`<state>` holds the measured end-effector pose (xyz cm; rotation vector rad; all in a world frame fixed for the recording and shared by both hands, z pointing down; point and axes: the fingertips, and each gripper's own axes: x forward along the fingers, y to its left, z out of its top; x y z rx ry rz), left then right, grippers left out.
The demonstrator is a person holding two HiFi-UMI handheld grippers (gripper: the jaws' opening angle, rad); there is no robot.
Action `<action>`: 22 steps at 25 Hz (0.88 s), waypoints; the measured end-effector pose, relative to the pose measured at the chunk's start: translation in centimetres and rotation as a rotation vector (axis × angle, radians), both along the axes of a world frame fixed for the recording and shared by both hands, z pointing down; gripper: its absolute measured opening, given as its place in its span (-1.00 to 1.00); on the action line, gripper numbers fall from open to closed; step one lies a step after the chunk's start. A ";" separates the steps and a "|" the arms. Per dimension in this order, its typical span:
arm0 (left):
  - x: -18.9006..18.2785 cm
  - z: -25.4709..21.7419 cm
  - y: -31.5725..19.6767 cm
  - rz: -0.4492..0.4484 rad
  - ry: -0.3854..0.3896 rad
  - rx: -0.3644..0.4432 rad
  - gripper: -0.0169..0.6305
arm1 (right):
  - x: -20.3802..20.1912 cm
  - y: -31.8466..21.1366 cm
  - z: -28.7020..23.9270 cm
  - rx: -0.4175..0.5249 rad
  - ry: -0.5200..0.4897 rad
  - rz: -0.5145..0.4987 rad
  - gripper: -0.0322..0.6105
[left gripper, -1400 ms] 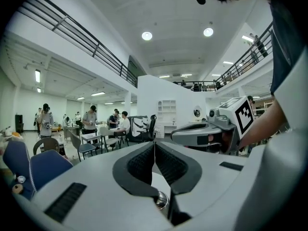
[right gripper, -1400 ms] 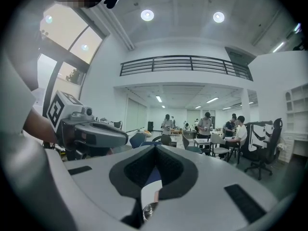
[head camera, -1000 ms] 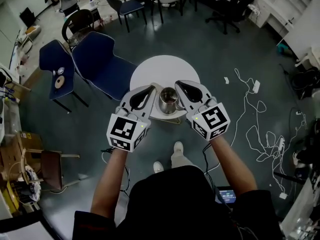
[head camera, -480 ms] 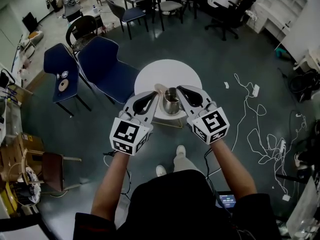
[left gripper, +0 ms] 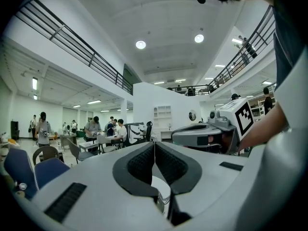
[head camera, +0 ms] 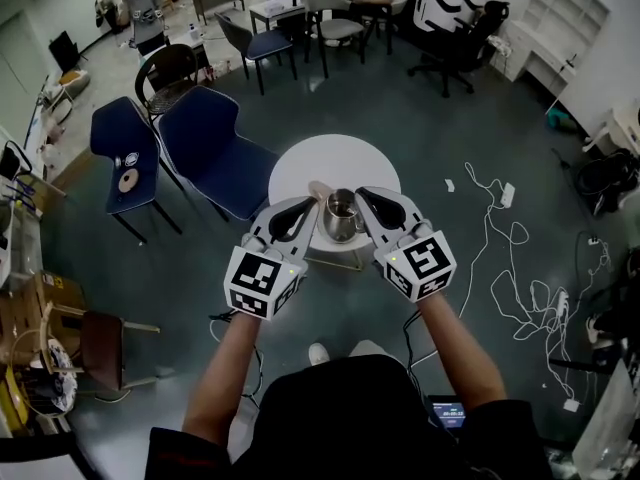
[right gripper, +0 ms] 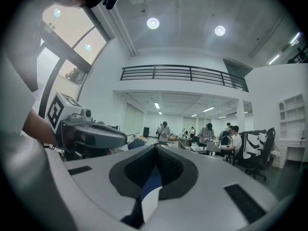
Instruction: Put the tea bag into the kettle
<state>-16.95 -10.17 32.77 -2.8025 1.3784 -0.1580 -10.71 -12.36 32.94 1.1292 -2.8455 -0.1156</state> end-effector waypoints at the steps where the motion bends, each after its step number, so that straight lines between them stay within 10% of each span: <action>1: 0.3 0.0 0.1 0.001 0.003 -0.002 -0.89 | 0.3 0.1 0.0 -0.001 0.002 -0.001 -0.84; 22: 10.6 -1.9 6.7 -0.019 0.015 0.016 -0.89 | 8.6 7.8 -2.5 0.034 -0.026 -0.075 -0.84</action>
